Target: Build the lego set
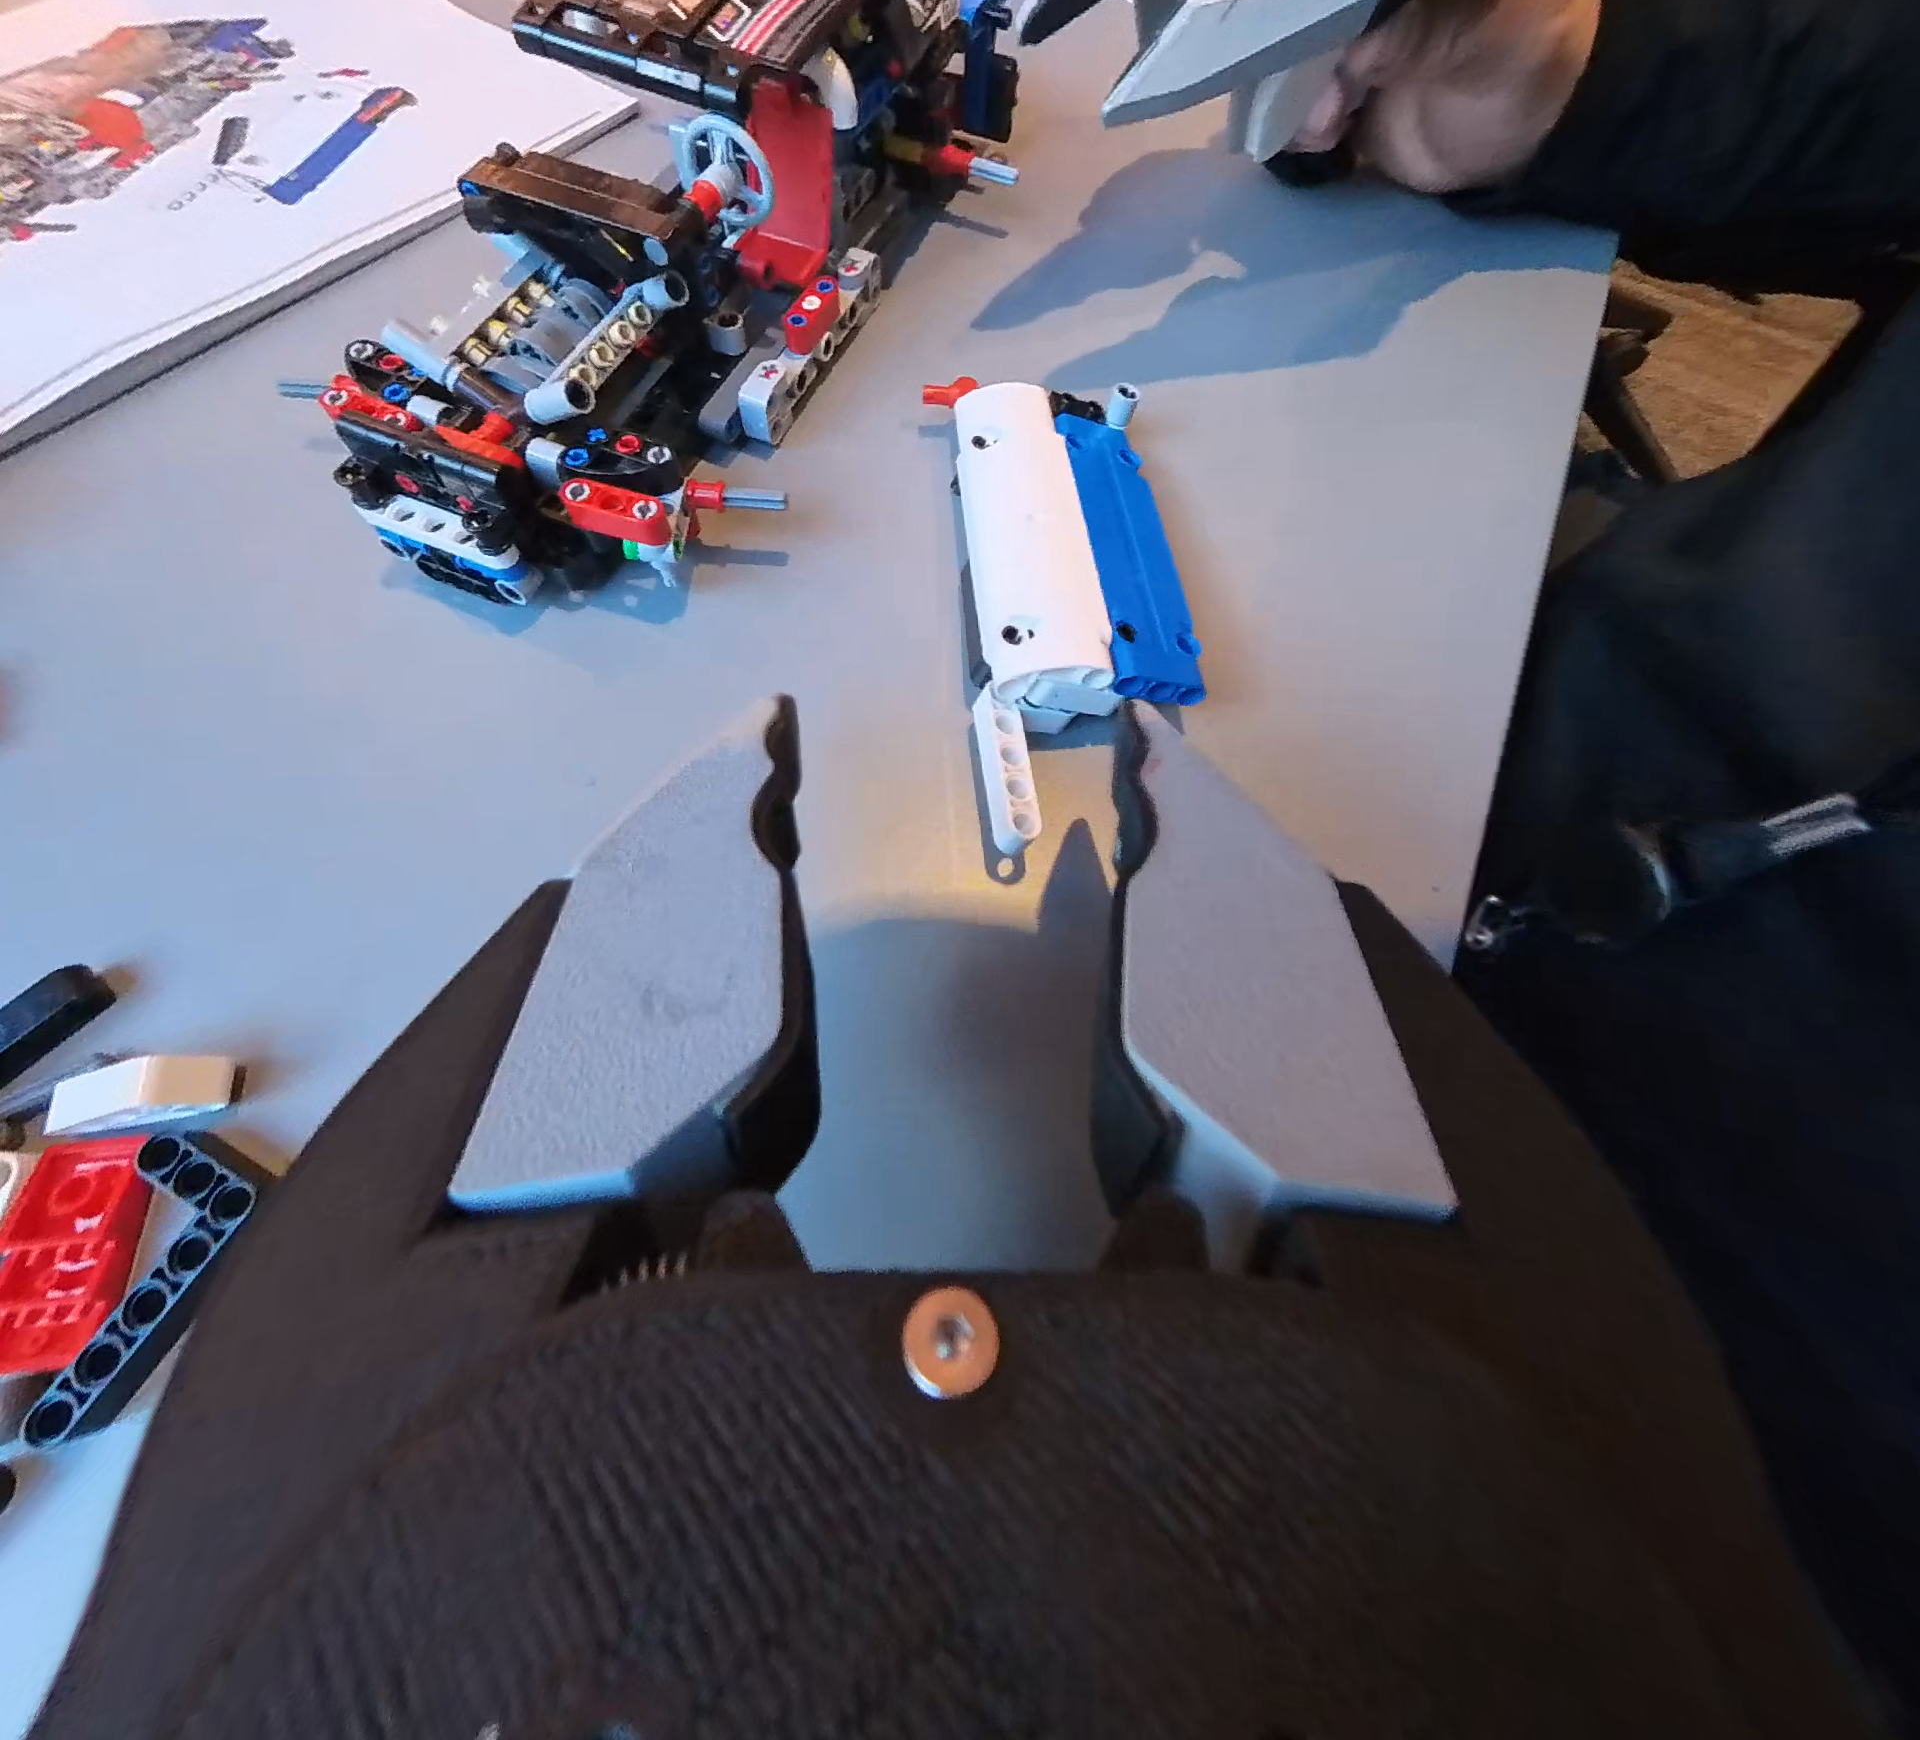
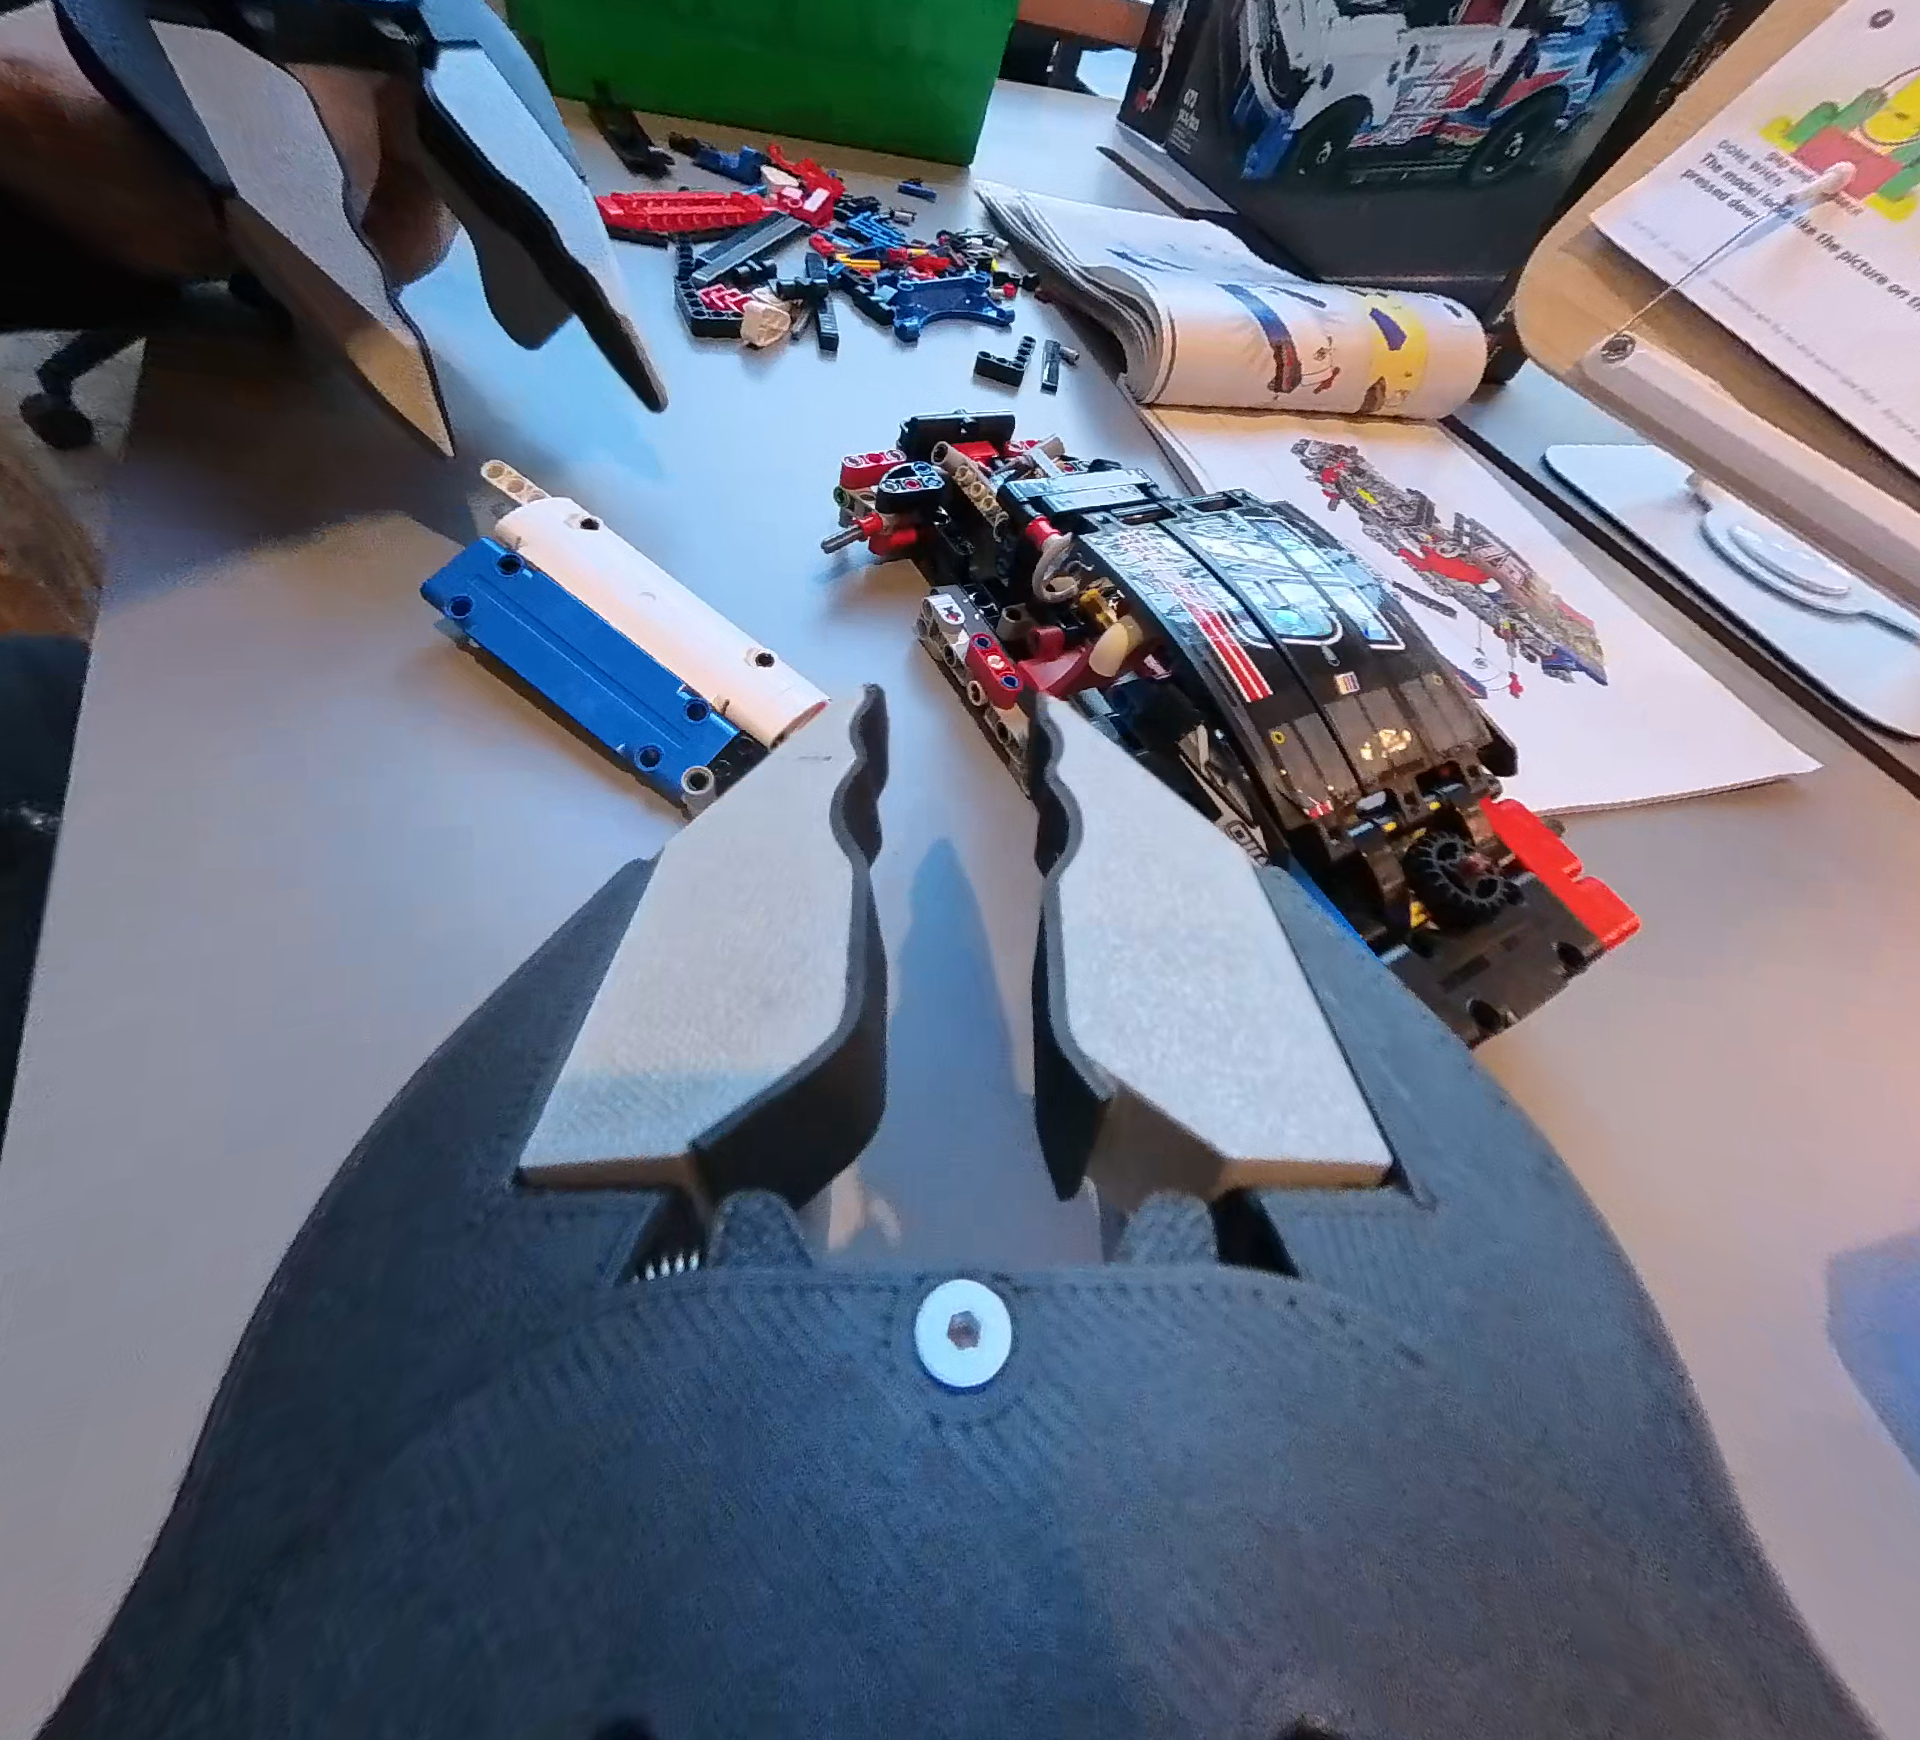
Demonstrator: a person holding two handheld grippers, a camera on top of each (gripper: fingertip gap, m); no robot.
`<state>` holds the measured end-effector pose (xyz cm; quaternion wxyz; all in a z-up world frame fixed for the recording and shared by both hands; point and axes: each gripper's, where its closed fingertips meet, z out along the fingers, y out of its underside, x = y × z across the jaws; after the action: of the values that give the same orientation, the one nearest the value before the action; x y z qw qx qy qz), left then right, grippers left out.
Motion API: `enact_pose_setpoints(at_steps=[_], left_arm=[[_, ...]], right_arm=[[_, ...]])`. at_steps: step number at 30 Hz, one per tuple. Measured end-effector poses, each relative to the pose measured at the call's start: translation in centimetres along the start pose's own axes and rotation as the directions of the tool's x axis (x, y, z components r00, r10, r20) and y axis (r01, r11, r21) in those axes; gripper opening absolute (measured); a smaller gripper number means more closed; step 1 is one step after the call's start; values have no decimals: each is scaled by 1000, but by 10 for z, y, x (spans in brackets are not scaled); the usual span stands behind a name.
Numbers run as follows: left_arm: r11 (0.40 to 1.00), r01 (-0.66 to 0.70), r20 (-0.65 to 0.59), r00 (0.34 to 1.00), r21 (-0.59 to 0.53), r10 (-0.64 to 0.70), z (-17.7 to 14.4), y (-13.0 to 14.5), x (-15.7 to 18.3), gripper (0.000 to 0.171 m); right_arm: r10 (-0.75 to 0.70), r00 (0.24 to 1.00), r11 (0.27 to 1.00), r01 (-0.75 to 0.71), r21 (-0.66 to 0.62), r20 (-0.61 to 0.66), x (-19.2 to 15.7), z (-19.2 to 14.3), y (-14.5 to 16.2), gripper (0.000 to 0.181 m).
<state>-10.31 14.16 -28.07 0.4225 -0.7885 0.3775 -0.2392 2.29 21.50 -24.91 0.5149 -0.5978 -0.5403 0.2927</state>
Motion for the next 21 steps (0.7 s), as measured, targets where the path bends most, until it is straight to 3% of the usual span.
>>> enact_pose_setpoints(at_steps=[14, 17, 21], left_arm=[[995, 52, -177, 984, 88, -36, -3, -16, 10, 50], [995, 91, -184, 980, 47, -81, 4, -14, 7, 62], [984, 166, -251, 952, -61, -176, 19, -16, 16, 67]], right_arm=[[31, 999, 998, -33, -51, -42, 11, 5, 7, 24], [31, 999, 997, -34, -65, -45, 11, 6, 9, 24], [30, 999, 996, -32, -85, -19, 8, 9, 12, 21]])
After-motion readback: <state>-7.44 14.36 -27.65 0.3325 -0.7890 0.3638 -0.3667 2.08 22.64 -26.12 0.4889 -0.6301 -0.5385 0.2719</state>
